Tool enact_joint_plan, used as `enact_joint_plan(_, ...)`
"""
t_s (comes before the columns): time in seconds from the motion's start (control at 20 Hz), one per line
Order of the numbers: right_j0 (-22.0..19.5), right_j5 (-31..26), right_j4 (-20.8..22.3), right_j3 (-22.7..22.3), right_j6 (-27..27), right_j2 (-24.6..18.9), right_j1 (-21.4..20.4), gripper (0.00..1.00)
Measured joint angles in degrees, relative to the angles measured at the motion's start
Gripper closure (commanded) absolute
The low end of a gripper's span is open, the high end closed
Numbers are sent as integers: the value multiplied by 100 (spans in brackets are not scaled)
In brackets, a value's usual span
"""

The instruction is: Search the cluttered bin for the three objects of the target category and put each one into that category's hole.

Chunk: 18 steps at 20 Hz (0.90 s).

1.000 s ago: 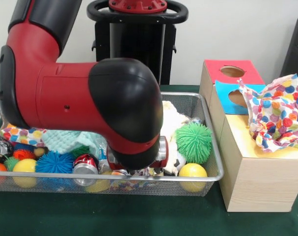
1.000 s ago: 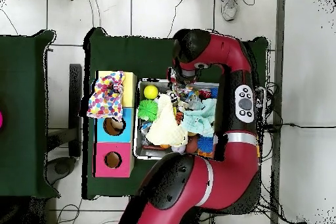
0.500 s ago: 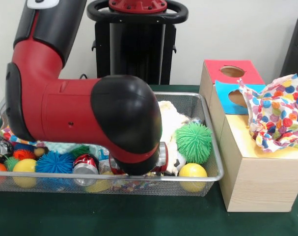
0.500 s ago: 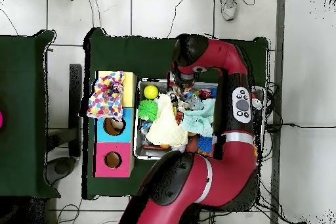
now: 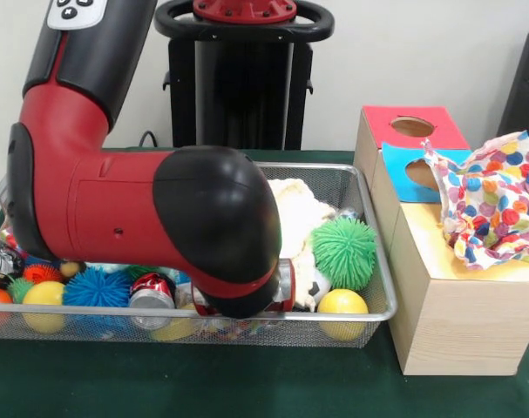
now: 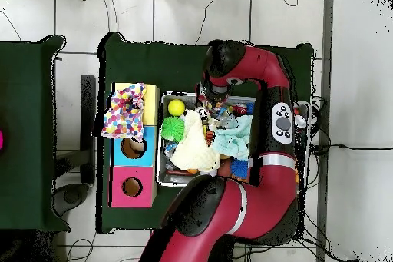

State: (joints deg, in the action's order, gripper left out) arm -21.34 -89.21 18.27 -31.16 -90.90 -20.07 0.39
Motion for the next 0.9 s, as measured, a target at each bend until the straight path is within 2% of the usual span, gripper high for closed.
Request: enact_joint_plan(0.9, 0, -4, -58, 35, 0, 0, 28, 0)
